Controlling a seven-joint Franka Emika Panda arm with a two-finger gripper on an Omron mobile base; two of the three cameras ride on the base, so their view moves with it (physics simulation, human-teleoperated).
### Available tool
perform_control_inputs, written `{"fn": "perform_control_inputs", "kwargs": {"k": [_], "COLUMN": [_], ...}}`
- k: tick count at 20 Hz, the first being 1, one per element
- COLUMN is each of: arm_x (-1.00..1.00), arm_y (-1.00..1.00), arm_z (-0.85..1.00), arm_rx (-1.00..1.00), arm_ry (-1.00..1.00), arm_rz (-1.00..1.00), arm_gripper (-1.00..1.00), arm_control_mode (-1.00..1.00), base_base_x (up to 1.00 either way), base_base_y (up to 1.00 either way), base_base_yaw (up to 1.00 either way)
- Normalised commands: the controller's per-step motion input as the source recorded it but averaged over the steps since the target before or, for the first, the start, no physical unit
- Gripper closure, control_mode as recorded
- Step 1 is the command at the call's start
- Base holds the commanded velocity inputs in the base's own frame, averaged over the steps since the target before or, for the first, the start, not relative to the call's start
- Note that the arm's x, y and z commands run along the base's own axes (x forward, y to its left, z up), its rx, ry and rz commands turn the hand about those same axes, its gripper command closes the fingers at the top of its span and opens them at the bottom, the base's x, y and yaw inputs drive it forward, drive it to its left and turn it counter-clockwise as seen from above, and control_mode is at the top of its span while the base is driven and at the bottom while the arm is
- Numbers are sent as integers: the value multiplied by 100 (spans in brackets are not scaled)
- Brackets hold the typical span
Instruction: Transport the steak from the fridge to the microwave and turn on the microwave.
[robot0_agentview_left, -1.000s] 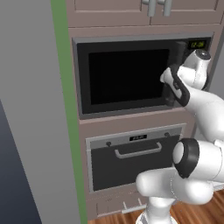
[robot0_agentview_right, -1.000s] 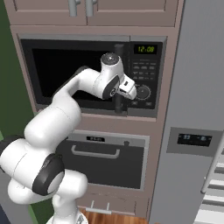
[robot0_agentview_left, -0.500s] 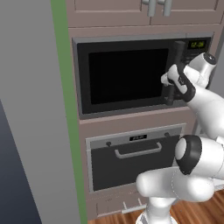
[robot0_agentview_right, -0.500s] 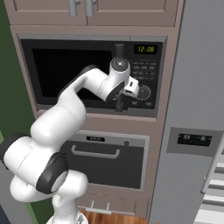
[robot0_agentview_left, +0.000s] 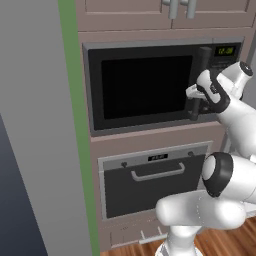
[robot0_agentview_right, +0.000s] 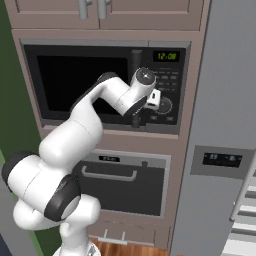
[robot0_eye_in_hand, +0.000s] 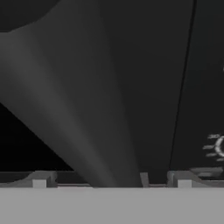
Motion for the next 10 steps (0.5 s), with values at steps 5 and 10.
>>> {"fn": "perform_control_inputs", "kwargs": {"k": [5, 10], "arm_x": [-3, -17], "arm_y": [0, 0], "arm_z": [0, 0], "arm_rx": [0, -2], "arm_ry": [0, 0], "arm_rz": [11, 12], "arm_gripper": [-100, -100], "arm_control_mode": [-100, -100], "base_base_x": [0, 0], "base_base_y": [0, 0], "base_base_yaw": [0, 0]}}
